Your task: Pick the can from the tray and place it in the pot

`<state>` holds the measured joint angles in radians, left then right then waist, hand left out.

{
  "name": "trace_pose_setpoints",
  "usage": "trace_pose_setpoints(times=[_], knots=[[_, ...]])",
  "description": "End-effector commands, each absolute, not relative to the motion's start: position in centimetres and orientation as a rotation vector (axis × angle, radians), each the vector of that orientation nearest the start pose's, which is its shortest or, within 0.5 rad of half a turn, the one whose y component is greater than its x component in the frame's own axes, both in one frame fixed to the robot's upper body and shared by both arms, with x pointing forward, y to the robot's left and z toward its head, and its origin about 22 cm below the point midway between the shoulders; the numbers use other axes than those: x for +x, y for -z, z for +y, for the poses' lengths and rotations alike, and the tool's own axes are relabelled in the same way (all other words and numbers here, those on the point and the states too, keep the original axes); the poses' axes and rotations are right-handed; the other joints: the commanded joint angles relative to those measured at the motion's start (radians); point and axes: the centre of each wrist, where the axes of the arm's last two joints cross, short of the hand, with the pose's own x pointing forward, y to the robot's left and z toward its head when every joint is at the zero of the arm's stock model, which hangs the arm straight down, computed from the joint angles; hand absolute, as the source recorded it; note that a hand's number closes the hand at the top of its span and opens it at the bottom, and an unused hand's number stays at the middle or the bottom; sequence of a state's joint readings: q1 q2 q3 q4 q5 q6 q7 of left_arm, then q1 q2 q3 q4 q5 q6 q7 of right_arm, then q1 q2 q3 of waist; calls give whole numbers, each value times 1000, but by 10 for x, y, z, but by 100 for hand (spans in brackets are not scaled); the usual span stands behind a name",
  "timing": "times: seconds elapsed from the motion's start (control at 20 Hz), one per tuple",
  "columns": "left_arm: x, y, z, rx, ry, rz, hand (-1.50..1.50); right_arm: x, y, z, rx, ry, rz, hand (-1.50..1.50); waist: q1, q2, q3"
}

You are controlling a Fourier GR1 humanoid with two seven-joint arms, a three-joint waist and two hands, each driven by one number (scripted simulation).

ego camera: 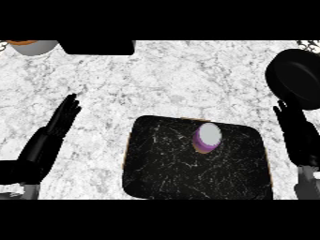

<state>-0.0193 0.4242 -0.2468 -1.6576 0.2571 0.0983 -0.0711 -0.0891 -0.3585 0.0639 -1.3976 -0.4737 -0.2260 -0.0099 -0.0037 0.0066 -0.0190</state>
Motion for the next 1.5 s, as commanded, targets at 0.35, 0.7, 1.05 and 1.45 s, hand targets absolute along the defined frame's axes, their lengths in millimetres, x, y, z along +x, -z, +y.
trace_pose_setpoints(times=[0.35, 0.7, 1.05, 1.45], knots=[[225, -13, 320, 363, 187, -1415, 0, 285, -95, -358, -639, -591, -1610, -150, 33, -14, 10], [231, -31, 334, 421, 146, -1390, 0, 254, -50, -317, -506, -643, -1839, -150, 3, -8, 19], [229, -12, 313, 425, 165, -1386, 0, 265, -125, -294, -478, -913, -1640, -150, 10, -8, 17], [240, -18, 322, 418, 168, -1385, 0, 289, -166, -240, -502, -1226, -1331, -150, 33, -5, 16]])
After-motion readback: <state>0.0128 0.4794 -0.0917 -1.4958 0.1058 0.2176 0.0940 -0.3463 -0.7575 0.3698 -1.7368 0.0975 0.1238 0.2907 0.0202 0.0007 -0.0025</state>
